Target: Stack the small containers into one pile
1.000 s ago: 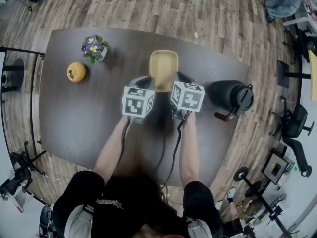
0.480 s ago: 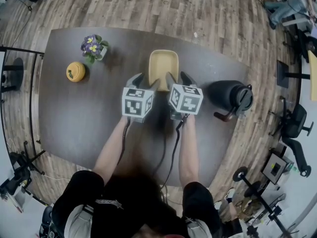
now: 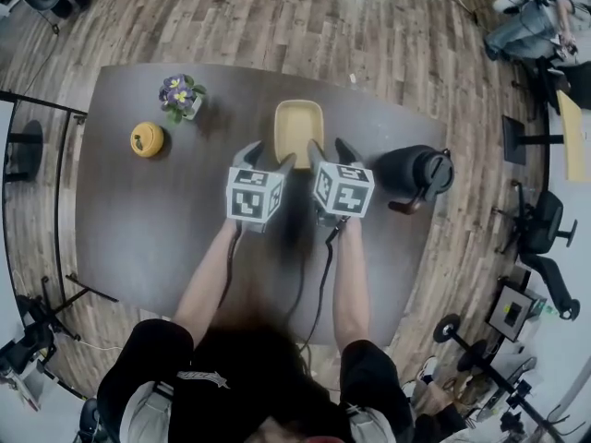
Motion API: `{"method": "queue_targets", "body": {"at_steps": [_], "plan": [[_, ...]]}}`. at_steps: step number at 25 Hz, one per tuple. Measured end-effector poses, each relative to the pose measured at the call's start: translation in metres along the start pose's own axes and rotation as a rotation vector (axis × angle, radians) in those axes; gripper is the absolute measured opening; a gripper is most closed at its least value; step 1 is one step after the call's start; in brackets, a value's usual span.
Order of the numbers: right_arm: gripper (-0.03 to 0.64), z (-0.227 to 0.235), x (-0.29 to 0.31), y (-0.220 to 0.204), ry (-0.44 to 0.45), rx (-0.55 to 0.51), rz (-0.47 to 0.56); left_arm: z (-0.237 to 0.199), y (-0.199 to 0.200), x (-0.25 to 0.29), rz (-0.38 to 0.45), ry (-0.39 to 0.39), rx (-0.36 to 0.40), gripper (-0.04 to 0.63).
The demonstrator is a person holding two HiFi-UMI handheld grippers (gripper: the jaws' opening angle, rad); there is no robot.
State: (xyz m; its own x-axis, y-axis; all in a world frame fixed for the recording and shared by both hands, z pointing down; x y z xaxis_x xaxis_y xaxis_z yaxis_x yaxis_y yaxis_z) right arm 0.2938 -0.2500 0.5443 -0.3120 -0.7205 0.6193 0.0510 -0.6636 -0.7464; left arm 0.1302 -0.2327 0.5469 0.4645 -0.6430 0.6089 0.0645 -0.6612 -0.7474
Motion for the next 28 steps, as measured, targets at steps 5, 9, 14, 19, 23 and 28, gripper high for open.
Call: {"method": "queue_targets", "body": {"at_steps": [5,9,14,19,23,28], "plan": [[0.253,-0.016,-0.035,0.009,-0.010,-0.021,0.040,0.008,0.014,-0.035,0.041,-0.005,0.046,0.301],[0.253,-0.031,-0.065,0.018,-0.024,-0.032,0.086,0.012,0.026,-0.066,0.077,-0.014,0.084,0.301],[0.253,-0.059,-0.103,0.018,-0.040,-0.050,0.147,0.013,0.033,-0.111,0.137,-0.023,0.147,0.284],[0.253,-0.093,-0.147,0.007,-0.070,-0.068,0.223,0.010,0.035,-0.167,0.218,-0.027,0.203,0.229],[0.253,-0.123,-0.188,0.001,-0.105,-0.104,0.309,0.007,0.038,-0.214,0.296,-0.016,0.261,0.170],[0.252,-0.172,-0.236,-0.010,-0.131,-0.143,0.447,-0.005,0.031,-0.269,0.370,-0.032,0.313,0.118]]}}
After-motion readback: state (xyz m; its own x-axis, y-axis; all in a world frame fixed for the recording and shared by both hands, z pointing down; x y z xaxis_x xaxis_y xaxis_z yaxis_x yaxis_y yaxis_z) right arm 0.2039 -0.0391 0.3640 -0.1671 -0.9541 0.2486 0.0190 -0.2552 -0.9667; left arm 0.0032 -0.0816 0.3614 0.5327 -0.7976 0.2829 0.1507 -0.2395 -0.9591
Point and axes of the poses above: the fingertips, and each gripper's own axes: x forward along the fingers, z to its right, y out of its top, the point moved 8 cm from there along -x, backward along the fingers, and after that the axes turned 3 degrees about z, right-handed, at the moved point
